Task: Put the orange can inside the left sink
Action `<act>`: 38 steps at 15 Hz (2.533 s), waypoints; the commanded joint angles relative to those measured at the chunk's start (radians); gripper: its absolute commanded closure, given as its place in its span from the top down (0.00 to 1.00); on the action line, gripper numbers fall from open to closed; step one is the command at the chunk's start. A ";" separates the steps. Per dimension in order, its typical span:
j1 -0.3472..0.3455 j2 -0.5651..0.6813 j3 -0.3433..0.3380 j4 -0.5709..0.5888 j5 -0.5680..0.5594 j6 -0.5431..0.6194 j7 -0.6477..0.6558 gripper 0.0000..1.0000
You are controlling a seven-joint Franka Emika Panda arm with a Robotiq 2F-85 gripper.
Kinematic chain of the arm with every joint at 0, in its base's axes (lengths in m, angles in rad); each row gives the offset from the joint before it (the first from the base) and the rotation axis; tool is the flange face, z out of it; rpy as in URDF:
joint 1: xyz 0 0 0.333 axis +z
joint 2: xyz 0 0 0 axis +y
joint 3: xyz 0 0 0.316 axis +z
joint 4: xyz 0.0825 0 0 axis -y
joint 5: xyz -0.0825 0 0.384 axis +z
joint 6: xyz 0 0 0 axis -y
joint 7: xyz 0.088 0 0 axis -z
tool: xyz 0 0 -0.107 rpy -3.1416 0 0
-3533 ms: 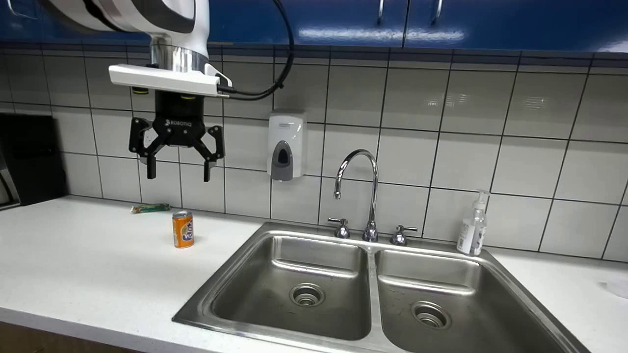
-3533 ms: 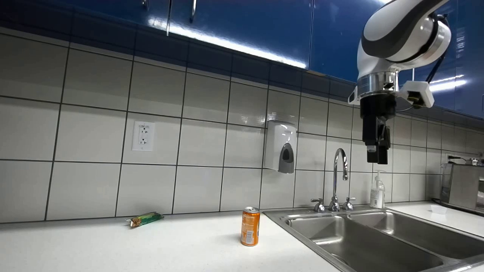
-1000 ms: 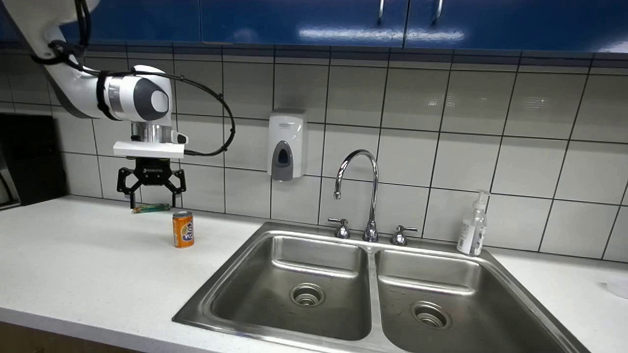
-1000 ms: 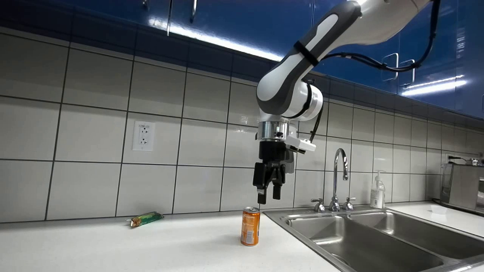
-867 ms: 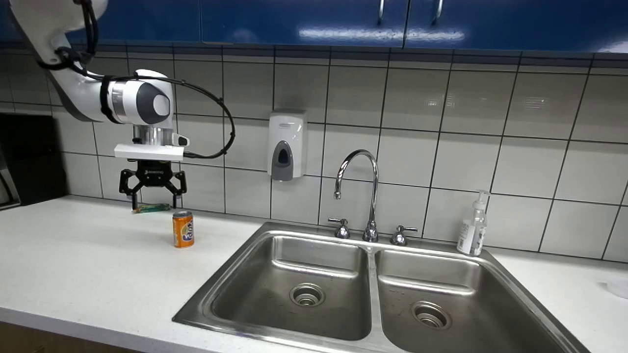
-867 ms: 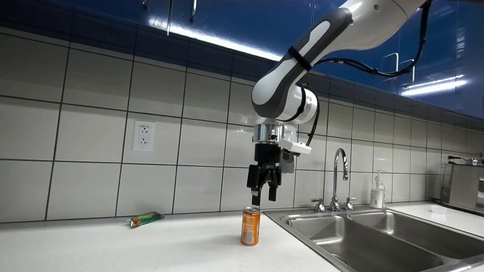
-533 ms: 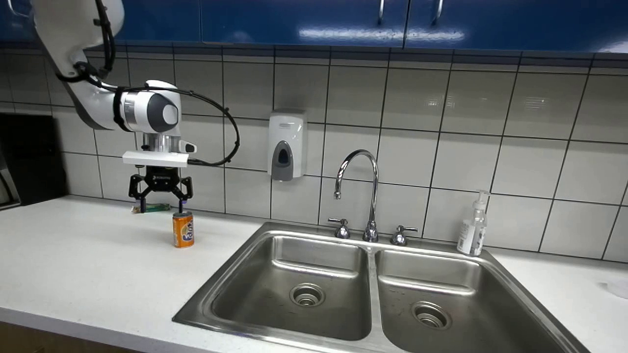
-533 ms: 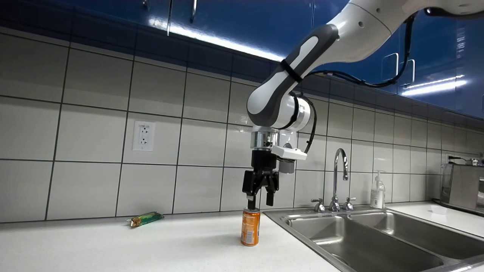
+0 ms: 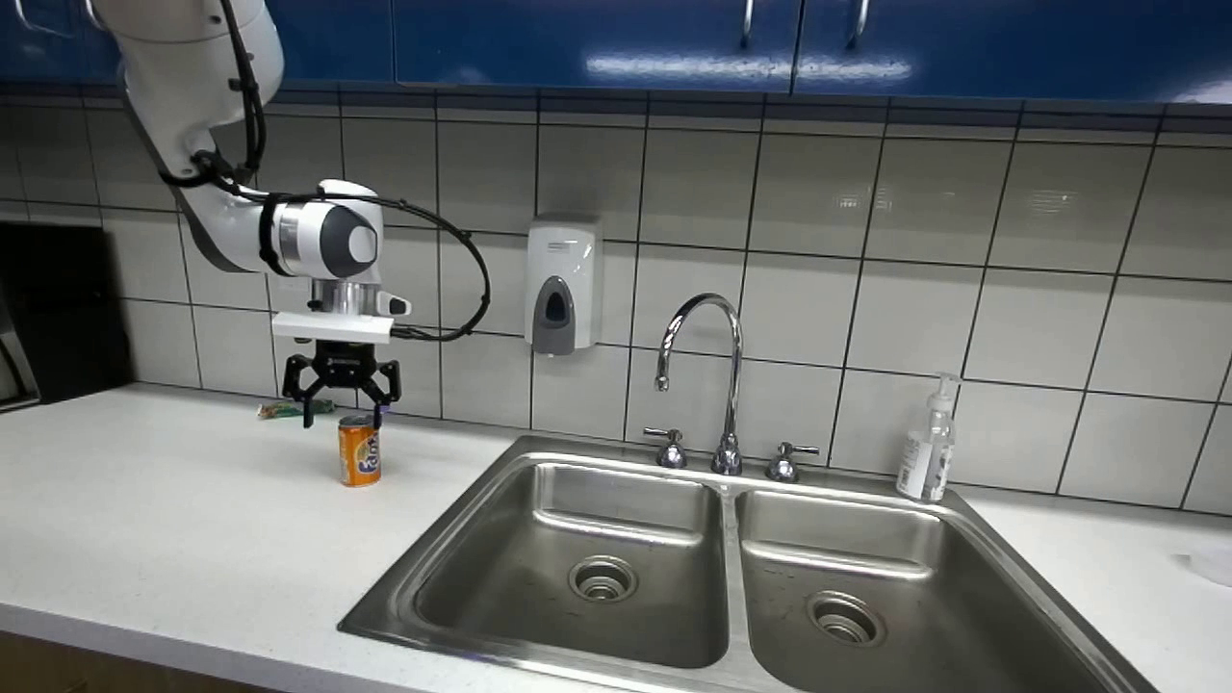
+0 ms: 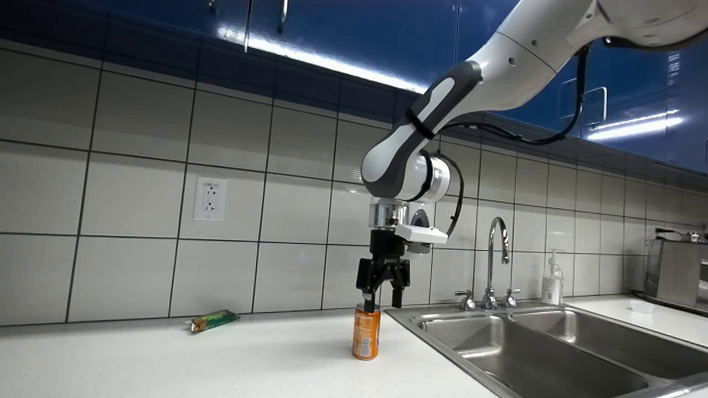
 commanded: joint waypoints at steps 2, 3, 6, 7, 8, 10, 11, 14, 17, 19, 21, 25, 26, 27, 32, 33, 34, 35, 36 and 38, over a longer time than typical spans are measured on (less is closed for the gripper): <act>-0.012 0.076 0.019 0.087 -0.018 -0.054 0.031 1.00; -0.013 0.088 0.020 0.099 -0.017 -0.059 0.029 1.00; -0.012 0.124 0.021 0.134 -0.018 -0.072 0.027 1.00; -0.012 0.136 0.021 0.147 -0.018 -0.078 0.026 1.00; -0.012 0.146 0.022 0.158 -0.018 -0.084 0.025 1.00; -0.011 0.167 0.023 0.181 -0.019 -0.098 0.025 1.00; -0.011 0.175 0.023 0.191 -0.018 -0.104 0.024 1.00; -0.010 0.201 0.024 0.221 -0.019 -0.121 0.023 1.00; -0.011 0.222 0.023 0.247 -0.020 -0.136 0.022 1.00; -0.012 0.233 0.023 0.262 -0.019 -0.142 0.021 1.00; -0.013 0.245 0.022 0.278 -0.018 -0.147 0.021 1.00; -0.014 0.264 0.022 0.300 -0.018 -0.149 0.018 0.70; -0.014 0.268 0.023 0.305 -0.018 -0.150 0.017 0.68; -0.015 0.271 0.022 0.310 -0.019 -0.151 0.016 0.60; -0.016 0.266 0.023 0.311 -0.020 -0.156 0.014 0.40; -0.017 0.256 0.024 0.301 -0.018 -0.153 0.014 0.40; -0.018 0.248 0.025 0.291 -0.016 -0.149 0.012 0.40; -0.019 0.234 0.027 0.275 -0.014 -0.142 0.011 0.40; -0.019 0.224 0.027 0.262 -0.014 -0.137 0.011 0.40; -0.018 0.199 0.029 0.234 -0.014 -0.127 0.012 0.40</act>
